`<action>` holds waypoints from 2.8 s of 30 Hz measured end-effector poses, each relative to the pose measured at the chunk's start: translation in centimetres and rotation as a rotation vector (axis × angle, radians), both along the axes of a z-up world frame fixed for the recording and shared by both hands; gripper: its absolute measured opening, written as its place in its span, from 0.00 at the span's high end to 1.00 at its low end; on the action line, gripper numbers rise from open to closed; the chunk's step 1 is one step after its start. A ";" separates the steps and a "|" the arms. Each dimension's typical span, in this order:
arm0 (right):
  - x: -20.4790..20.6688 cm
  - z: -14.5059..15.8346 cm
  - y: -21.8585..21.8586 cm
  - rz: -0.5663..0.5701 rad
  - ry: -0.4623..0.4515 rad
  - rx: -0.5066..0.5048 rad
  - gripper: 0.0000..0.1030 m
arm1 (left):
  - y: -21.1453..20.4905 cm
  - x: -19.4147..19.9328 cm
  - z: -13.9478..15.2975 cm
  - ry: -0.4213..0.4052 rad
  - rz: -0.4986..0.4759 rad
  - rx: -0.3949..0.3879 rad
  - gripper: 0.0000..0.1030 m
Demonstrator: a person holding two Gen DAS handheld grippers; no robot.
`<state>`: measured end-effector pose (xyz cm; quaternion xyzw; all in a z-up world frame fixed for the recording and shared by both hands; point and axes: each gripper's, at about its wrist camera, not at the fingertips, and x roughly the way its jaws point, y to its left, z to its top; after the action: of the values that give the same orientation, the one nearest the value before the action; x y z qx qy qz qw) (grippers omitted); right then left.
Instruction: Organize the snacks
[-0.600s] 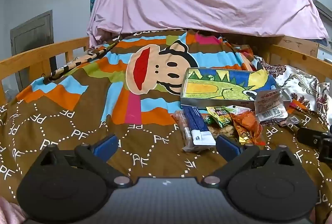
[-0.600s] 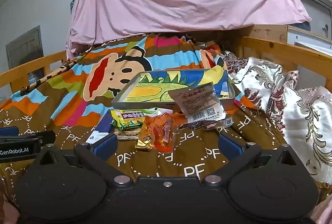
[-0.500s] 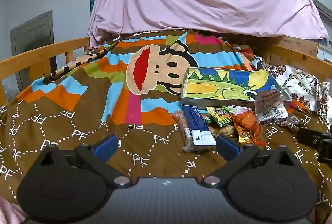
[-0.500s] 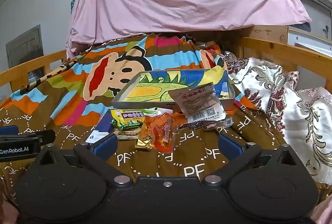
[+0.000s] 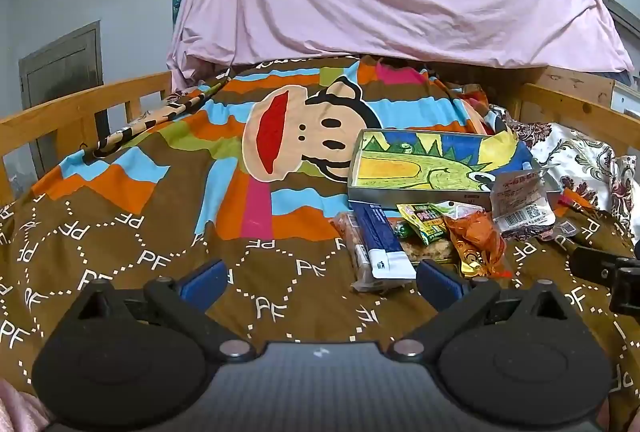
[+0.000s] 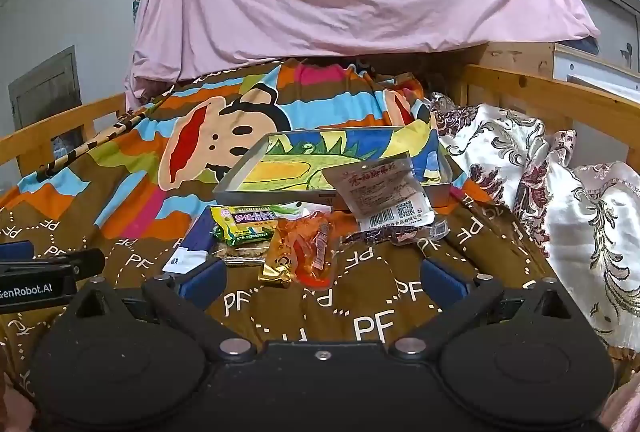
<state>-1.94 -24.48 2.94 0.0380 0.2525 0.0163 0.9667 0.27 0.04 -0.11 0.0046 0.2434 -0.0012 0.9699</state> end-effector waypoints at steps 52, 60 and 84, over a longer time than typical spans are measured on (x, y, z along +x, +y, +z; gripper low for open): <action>0.2 -0.3 -0.1 -0.005 0.011 0.002 0.00 | -0.1 0.0 -0.1 0.003 0.001 0.001 0.00; 0.2 -0.5 0.0 -0.004 0.015 0.001 0.00 | -0.1 0.0 0.0 0.004 0.001 0.000 0.00; 0.1 -0.1 0.2 0.021 0.021 0.006 0.00 | 0.7 0.3 0.2 0.027 -0.036 -0.092 0.00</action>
<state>-1.85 -24.24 2.84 0.0381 0.2632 0.0269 0.9636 0.54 0.76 0.11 -0.0358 0.2560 -0.0297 0.9656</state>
